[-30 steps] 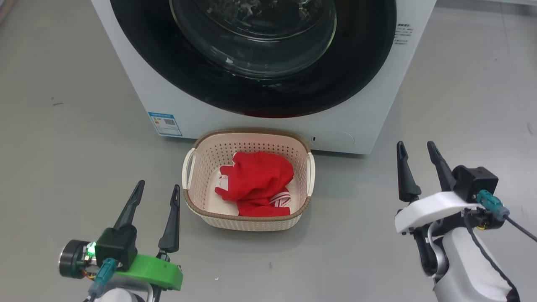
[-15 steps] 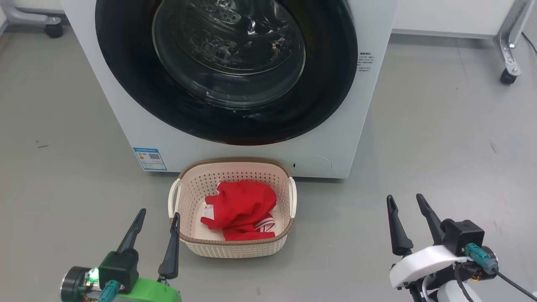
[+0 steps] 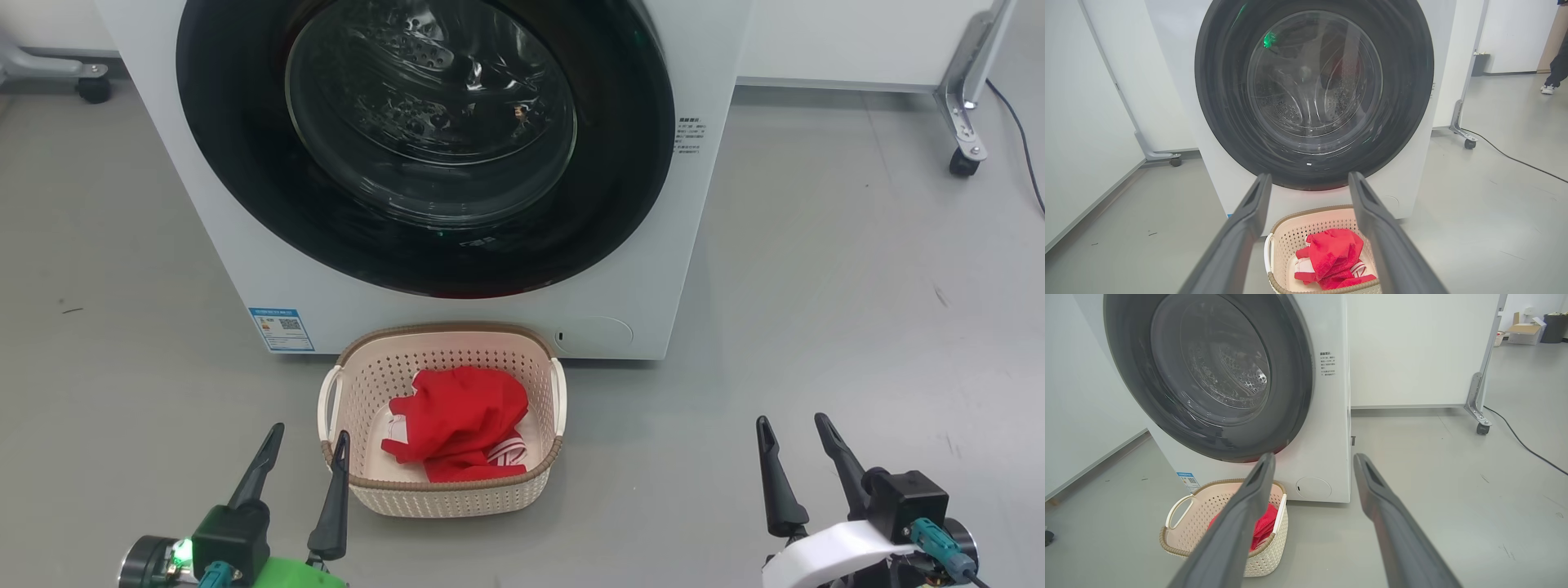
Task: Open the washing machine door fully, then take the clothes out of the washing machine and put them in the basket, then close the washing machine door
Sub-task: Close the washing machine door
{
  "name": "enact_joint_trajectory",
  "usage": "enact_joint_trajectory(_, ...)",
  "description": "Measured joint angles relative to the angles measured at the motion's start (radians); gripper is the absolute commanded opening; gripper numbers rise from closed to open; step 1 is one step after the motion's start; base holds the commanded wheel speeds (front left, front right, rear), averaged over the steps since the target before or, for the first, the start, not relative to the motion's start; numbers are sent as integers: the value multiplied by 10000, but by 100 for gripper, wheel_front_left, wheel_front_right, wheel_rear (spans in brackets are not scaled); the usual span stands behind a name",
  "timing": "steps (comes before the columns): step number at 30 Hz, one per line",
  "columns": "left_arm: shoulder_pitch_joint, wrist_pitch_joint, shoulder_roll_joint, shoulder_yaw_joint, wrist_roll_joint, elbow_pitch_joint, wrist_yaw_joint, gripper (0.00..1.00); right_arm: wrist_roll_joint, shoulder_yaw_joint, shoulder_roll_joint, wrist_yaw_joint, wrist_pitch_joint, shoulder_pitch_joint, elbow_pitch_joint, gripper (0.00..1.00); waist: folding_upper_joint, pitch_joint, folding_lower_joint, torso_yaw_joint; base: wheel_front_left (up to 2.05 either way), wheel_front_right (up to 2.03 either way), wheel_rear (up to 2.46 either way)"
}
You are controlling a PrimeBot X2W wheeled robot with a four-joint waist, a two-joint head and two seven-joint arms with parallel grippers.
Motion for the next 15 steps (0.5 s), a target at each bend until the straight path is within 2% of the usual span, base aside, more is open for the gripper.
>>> enact_joint_trajectory(15,62,0,61,-29,0,-77,0,100,-54,0,35,-167,0,549,-529,100,0,-20,0,-102,0,0,0)
